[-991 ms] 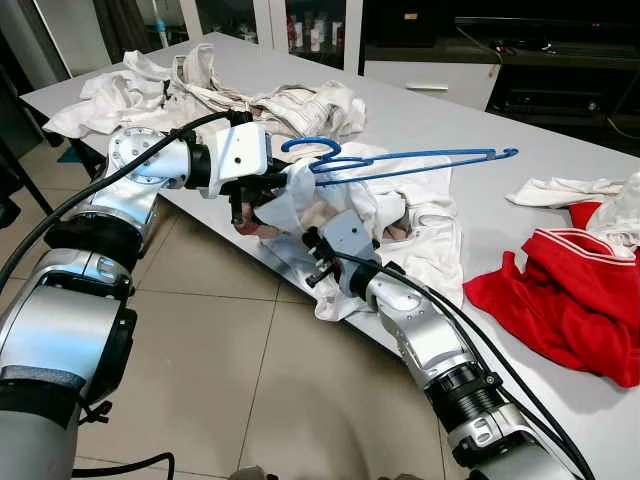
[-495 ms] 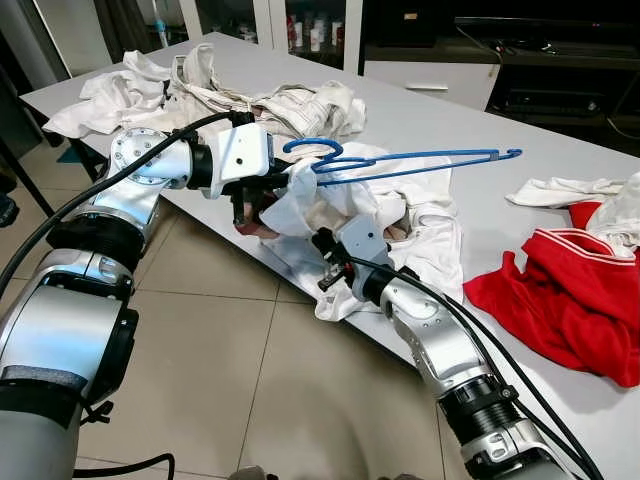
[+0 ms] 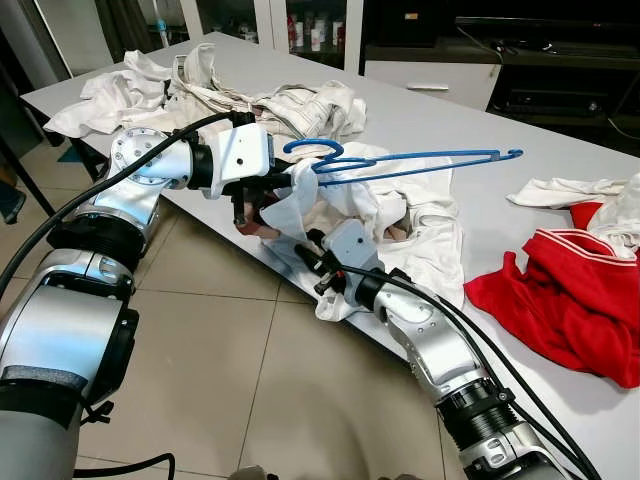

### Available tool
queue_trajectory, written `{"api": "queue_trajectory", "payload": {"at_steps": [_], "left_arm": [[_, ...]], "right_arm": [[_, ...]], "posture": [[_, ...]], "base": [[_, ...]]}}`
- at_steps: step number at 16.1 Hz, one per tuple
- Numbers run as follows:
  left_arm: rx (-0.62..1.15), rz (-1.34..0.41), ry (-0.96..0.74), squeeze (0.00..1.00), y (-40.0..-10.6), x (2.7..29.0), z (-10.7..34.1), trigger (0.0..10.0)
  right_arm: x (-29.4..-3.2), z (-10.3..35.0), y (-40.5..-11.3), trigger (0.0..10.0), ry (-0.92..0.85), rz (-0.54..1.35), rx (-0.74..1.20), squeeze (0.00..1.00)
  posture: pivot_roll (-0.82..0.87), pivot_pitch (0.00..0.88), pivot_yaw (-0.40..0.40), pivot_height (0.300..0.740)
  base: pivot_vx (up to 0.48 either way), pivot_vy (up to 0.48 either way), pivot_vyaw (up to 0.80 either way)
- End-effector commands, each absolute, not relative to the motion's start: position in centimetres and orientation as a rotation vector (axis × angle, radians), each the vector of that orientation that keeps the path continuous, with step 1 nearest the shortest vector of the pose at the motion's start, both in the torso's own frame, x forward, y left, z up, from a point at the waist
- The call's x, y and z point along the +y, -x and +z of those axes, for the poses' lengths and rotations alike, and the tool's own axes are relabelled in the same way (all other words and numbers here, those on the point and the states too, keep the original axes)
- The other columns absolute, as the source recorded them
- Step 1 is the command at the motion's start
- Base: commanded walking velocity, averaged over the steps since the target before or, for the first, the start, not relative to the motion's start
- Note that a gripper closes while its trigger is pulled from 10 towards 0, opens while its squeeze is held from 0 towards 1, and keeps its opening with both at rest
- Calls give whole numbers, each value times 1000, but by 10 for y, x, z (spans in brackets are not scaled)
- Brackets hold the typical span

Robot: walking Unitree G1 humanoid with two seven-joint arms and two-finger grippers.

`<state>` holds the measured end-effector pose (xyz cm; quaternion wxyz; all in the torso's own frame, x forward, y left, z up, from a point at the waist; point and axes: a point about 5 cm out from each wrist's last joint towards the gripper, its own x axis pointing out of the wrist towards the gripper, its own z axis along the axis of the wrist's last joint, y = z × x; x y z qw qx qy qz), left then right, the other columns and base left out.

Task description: Hang hanger

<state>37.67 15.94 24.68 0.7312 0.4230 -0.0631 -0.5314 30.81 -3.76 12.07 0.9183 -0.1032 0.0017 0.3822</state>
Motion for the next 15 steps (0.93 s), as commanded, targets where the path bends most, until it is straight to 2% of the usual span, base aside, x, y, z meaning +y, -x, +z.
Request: {"api": "queue_trajectory", "payload": {"at_steps": [1, 5, 6, 7, 11, 15], "left_arm": [[-160, -1162, -938, 0, -378, 160, 254, 0], [-165, -1165, -937, 0, -378, 158, 255, 0], [-166, -1166, -936, 0, -378, 158, 254, 0], [-167, -1167, -934, 0, -378, 158, 254, 0], [-165, -1164, -931, 0, -377, 160, 253, 0], [-160, -1162, -914, 0, -376, 161, 248, 0]], "right_arm": [[-32, 127, -310, 10000, 229, 796, -22, 0], [-24, 128, -318, 10000, 237, 769, -7, 0], [-23, 128, -319, 5333, 232, 761, -6, 0], [-22, 129, -321, 0, 225, 753, -8, 0], [-38, 125, -321, 0, 201, 722, 1, 0], [-70, 123, -323, 0, 155, 615, 6, 0]], "posture": [[6, 0, 60, 723], [6, 0, 61, 723], [7, 0, 60, 723], [8, 0, 60, 723], [9, 0, 57, 723], [-2, 0, 55, 723]], "base": [[0, 0, 0], [0, 0, 0], [0, 0, 0], [0, 0, 0], [0, 0, 0], [0, 0, 0]]}}
